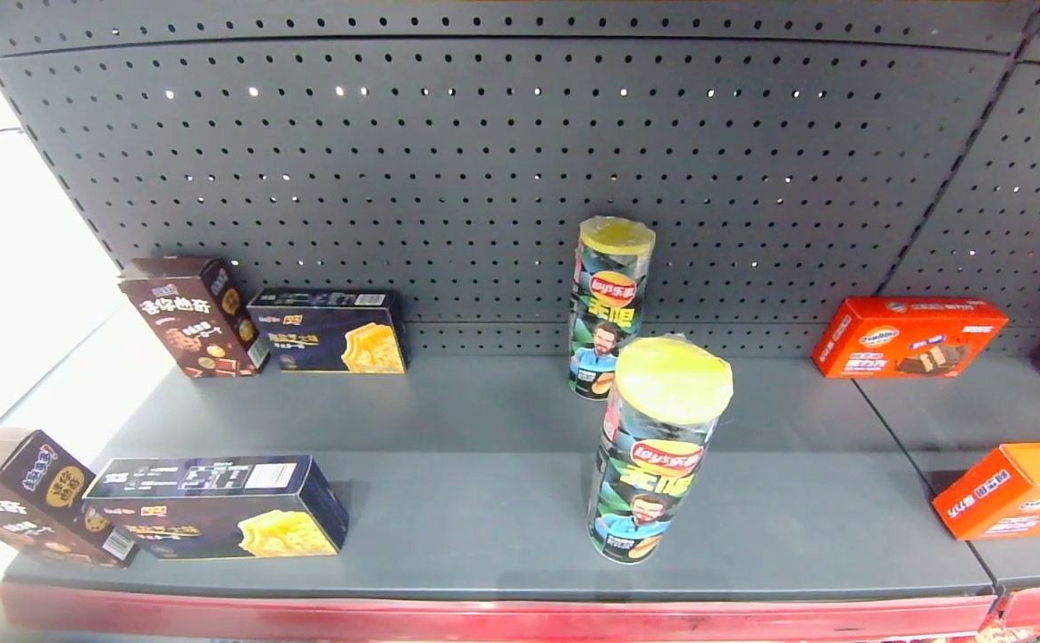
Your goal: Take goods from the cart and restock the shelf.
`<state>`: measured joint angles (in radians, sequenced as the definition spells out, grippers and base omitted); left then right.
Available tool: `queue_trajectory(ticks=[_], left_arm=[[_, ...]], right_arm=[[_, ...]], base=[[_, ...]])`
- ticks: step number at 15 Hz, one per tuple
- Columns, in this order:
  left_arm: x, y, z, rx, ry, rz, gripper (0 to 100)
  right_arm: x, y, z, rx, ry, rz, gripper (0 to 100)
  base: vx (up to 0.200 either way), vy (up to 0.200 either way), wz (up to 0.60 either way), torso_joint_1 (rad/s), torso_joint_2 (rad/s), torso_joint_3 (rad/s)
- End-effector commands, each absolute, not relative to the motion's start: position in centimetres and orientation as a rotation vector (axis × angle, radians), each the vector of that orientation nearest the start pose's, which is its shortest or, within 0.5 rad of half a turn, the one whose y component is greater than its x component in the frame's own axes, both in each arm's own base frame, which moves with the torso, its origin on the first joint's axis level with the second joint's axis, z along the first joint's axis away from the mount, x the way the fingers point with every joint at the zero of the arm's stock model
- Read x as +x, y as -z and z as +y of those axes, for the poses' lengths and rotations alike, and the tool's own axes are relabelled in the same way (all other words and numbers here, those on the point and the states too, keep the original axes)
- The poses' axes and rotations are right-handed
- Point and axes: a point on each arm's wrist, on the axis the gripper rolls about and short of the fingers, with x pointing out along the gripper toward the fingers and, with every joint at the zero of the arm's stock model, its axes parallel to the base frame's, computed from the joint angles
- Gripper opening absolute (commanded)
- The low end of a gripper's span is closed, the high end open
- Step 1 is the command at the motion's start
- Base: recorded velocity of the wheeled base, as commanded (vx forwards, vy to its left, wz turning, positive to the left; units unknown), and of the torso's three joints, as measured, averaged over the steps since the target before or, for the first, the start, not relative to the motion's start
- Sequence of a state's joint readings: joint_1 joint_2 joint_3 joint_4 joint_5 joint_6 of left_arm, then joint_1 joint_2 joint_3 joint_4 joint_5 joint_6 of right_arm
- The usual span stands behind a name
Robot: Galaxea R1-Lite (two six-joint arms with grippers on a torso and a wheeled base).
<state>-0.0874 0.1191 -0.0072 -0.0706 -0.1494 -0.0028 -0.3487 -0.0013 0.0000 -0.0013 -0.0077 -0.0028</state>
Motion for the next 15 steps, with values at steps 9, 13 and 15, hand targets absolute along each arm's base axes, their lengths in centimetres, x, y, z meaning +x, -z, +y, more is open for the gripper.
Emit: queue_trajectory(ticks=[9,13,15], left_arm=[[-1.66,-7.75,0.37,0.008,-0.026,0.075,100],[-1.64,-7.71,0.11,0.084,0.094,0.079,100],[-1.65,-7.7,0.04,0.083,0.129,0.079,100]], right_arm=[[-2.15,-7.58,0.76,-0.004,0.356,-0.002,100],[-2.15,-7.58,0.77,-0.007,0.354,-0.002,100],[-2.15,-7.56,0.77,-0.008,0.354,0.0,100]], base=[[0.0,0.0,0.0,0.0,0.0,0.0],[0.0,0.0,0.0,0.0,0.0,0.0],[0.0,0.0,0.0,0.0,0.0,0.0]])
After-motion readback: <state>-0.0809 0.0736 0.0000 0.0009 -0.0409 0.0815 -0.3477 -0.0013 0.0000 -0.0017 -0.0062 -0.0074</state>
